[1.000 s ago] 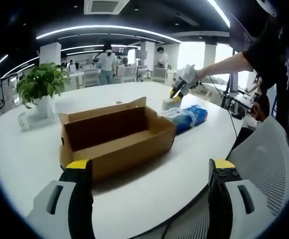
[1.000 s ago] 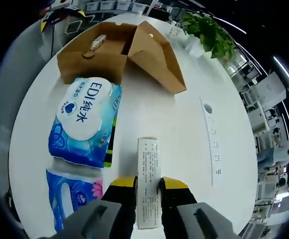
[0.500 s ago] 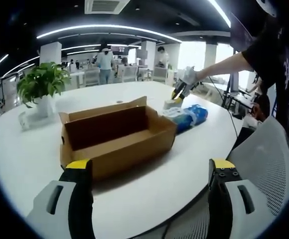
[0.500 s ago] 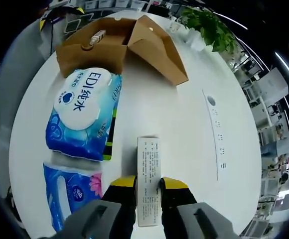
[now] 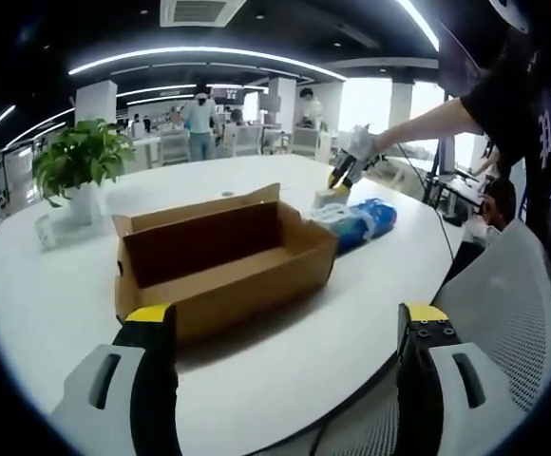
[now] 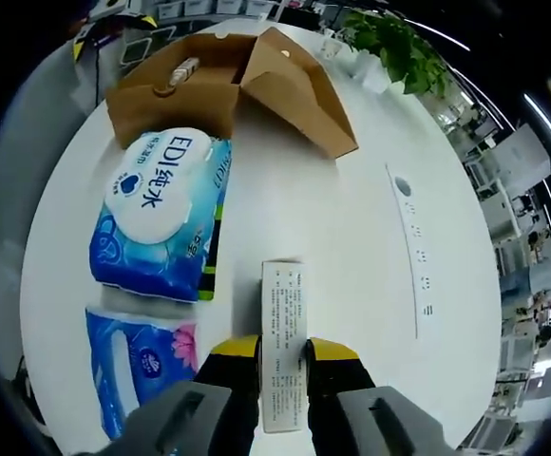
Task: Operate the shoe box by opening the lid, removing the specified soft item, and placing it in the target area until the item is outside and the box remains undamaged.
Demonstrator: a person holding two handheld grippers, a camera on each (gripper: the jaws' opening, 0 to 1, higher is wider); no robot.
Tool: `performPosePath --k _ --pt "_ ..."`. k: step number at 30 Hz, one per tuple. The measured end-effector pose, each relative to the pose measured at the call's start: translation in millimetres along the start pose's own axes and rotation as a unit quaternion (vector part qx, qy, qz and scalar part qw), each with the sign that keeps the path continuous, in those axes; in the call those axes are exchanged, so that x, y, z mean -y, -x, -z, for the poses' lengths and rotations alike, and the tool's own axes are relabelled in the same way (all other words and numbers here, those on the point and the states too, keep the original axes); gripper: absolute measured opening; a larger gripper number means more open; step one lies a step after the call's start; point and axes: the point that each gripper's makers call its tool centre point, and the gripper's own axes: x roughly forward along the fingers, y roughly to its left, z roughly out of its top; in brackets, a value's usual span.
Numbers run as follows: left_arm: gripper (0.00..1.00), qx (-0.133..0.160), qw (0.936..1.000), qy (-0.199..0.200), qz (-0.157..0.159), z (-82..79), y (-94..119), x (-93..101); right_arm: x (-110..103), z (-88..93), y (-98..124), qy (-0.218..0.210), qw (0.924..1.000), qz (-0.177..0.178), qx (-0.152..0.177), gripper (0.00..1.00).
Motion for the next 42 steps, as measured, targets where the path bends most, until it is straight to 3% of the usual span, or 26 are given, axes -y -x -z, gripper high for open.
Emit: performPosePath --k 17,42 --pt "0.96 0.006 1.0000 0.001 0.000 -2.9 -0.2 0.1 -18.0 26.6 10.9 0.023 0.9991 -0.016 -0.030 0.14" --pt "0.95 0.013 0.9999 -0.006 0.000 -5.3 0.8 0.8 -31.4 33.0 18.3 0.009 0.9987 -0.024 -0.044 0.14"
